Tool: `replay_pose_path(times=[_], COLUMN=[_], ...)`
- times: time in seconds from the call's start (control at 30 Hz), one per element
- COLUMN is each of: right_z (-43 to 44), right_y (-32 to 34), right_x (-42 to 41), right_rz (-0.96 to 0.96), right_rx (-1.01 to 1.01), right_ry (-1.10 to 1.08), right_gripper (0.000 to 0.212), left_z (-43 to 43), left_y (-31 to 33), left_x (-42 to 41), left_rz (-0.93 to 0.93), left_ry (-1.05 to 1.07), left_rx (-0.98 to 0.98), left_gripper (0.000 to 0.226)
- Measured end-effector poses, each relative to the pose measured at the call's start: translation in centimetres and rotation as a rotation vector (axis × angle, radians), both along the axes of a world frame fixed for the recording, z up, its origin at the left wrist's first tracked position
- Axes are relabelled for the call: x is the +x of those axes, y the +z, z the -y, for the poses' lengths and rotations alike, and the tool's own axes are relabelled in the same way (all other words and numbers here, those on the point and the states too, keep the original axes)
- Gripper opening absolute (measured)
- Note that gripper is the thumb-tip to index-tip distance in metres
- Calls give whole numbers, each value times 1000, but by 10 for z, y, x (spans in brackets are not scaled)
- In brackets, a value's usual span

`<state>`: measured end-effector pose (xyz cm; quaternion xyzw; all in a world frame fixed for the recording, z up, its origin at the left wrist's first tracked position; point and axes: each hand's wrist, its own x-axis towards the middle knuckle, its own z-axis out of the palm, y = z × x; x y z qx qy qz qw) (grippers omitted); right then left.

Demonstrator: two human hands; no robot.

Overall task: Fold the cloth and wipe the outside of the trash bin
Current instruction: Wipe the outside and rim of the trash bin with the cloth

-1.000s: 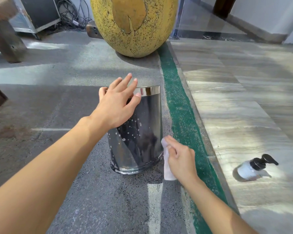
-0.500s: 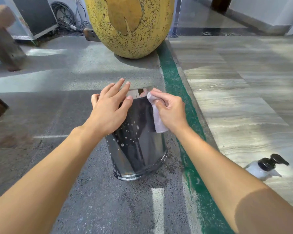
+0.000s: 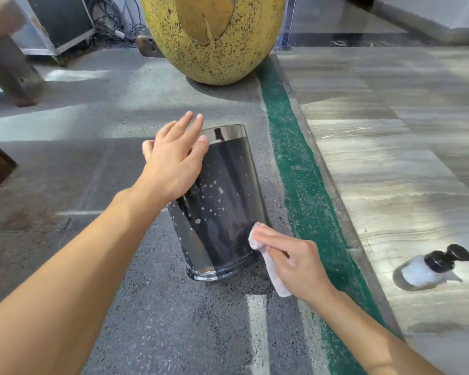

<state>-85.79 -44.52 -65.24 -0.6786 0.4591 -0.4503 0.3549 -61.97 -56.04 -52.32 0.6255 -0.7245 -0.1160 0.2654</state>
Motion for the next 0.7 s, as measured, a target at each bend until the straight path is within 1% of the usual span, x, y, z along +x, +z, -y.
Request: replay_pose_path(times=[0.07, 0.13, 0.2, 0.3, 0.4, 0.5, 0.6, 0.7], right_z=[7, 21, 42, 79, 108, 125, 128, 124], right_y=[13, 29, 50, 86, 121, 142, 142, 132], right_x=[-3, -8, -13, -18, -11, 1, 0, -3], right_rz=[64, 80, 94, 73, -69, -171, -229, -248], right_rx=[63, 53, 34, -6, -116, -199, -177, -142], right_ry=[-105, -205, -299, -414, -436, -450, -483, -423], right_gripper=[42, 44, 43, 41, 38, 36, 36, 38], left_z=[10, 21, 26, 22, 22, 24, 30, 31], left_y=[13, 26, 33, 31, 26, 30, 36, 39], left_x=[-13, -16, -10, -4, -19, -40, -55, -66], left_rz=[11, -84, -149, -52, 57, 40, 55, 102], left_ry=[-36, -115, -193, -286, -331, -369, -386, -341], left_rx=[34, 89, 88, -8, -52, -59, -81, -46], left_gripper=[57, 58, 55, 49, 49, 51, 49, 58])
